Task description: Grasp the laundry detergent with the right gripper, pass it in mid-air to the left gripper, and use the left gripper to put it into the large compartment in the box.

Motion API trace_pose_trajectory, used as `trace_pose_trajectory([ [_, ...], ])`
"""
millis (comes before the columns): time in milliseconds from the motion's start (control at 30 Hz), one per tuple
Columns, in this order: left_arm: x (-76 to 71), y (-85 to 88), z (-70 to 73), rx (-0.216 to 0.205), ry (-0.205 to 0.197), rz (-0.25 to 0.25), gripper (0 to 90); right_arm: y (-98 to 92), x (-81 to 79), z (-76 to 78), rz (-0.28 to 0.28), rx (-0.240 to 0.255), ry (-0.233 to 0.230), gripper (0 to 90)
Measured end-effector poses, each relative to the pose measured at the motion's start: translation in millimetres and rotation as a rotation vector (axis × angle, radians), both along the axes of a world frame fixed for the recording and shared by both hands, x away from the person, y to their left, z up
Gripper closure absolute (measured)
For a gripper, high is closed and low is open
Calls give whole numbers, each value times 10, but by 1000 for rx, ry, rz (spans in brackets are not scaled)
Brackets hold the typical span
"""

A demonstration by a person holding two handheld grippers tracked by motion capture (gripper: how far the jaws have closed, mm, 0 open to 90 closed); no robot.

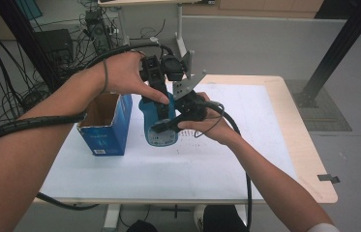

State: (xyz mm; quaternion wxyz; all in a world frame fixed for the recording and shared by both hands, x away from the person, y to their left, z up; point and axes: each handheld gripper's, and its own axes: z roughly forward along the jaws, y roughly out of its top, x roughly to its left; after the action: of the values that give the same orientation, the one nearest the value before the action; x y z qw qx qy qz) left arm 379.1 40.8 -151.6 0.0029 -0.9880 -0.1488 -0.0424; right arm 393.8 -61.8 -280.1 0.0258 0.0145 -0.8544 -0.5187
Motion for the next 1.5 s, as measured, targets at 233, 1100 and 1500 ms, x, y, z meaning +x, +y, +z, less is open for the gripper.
trace_pose_trajectory([
  [233,1,9,-3,3,-2,-1,103,5,-4,-1,1,-2,0,438],
  [1100,-10,-11,-54,16,12,-22,257,7,-13,15,22,24,-24,438],
  [1500,-14,-9,-31,3,32,-35,347,8,-25,17,23,18,-28,438],
])
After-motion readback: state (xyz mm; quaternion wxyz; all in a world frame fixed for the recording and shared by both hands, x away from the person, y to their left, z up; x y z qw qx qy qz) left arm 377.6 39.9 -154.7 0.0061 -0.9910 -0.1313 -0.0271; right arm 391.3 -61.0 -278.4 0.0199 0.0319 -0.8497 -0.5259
